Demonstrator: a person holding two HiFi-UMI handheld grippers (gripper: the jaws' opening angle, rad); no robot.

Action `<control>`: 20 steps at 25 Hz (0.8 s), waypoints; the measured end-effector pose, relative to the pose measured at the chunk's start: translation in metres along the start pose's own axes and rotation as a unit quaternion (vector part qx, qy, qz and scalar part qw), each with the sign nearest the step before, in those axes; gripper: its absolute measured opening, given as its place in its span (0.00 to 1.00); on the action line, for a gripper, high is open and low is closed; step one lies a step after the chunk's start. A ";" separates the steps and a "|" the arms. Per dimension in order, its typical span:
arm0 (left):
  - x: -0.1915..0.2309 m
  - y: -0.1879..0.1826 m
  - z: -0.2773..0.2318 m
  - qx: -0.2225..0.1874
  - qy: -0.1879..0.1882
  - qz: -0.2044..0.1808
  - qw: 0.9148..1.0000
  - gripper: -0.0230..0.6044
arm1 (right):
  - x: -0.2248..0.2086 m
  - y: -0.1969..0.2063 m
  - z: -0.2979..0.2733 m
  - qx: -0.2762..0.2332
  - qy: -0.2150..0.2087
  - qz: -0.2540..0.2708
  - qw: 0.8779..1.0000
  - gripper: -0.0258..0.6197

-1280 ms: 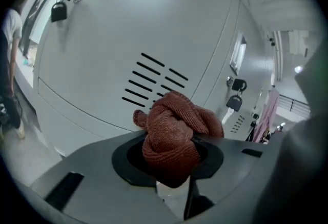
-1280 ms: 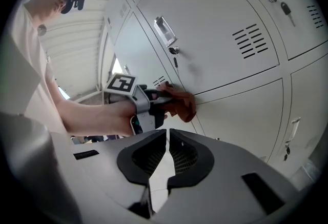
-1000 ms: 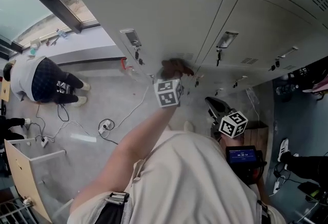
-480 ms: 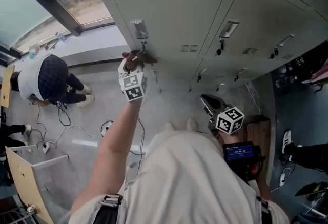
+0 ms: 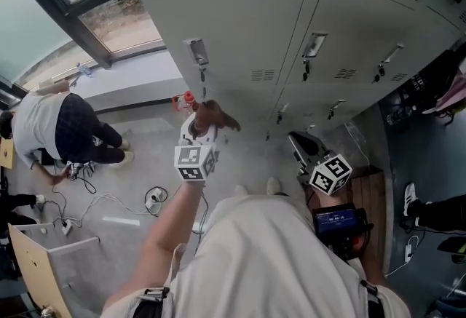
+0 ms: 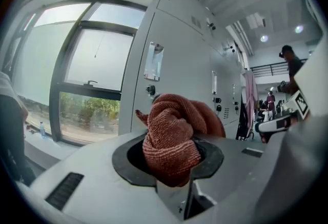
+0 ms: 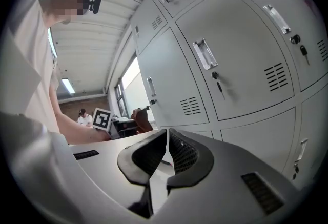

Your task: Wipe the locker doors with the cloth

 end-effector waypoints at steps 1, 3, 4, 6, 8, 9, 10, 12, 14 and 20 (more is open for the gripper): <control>-0.005 0.000 0.005 -0.001 -0.002 0.009 1.000 0.21 | 0.000 -0.003 0.000 -0.007 -0.001 0.001 1.000 0.08; -0.013 0.000 0.016 -0.002 -0.006 0.023 1.000 0.21 | 0.001 -0.007 -0.001 -0.016 -0.003 0.001 1.000 0.08; -0.016 0.000 0.020 0.000 -0.008 0.028 1.000 0.21 | 0.001 -0.007 -0.001 -0.018 -0.003 0.002 1.000 0.08; -0.023 0.001 0.027 0.006 -0.009 0.036 0.999 0.21 | 0.001 -0.008 -0.002 -0.021 -0.005 0.002 1.000 0.08; -0.031 0.004 0.032 0.009 -0.007 0.040 0.999 0.21 | 0.001 -0.009 -0.003 -0.021 -0.009 0.002 1.000 0.08; -0.034 0.005 0.034 0.009 -0.005 0.042 0.999 0.21 | 0.001 -0.009 -0.003 -0.022 -0.012 0.001 1.000 0.08; -0.037 0.006 0.035 0.009 -0.004 0.044 0.999 0.21 | 0.002 -0.009 -0.004 -0.022 -0.015 0.001 1.000 0.08; -0.042 0.006 0.037 0.010 0.002 0.043 0.999 0.21 | 0.003 -0.011 -0.006 -0.024 -0.020 0.000 1.000 0.08; -0.046 0.007 0.039 0.012 0.010 0.039 0.999 0.21 | 0.003 -0.012 -0.007 -0.023 -0.025 0.000 0.999 0.08; -0.051 0.004 0.039 0.007 0.034 0.031 0.999 0.21 | 0.002 -0.013 -0.009 -0.022 -0.033 -0.003 0.999 0.08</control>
Point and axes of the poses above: the fingertips, and each gripper's own axes: z backward along the fingers, x to its left, y out of its underside, the point moved 4 cm from there along z, backward along the fingers, and after that the axes turned 14 degrees about -x, right-handed, at the moved point
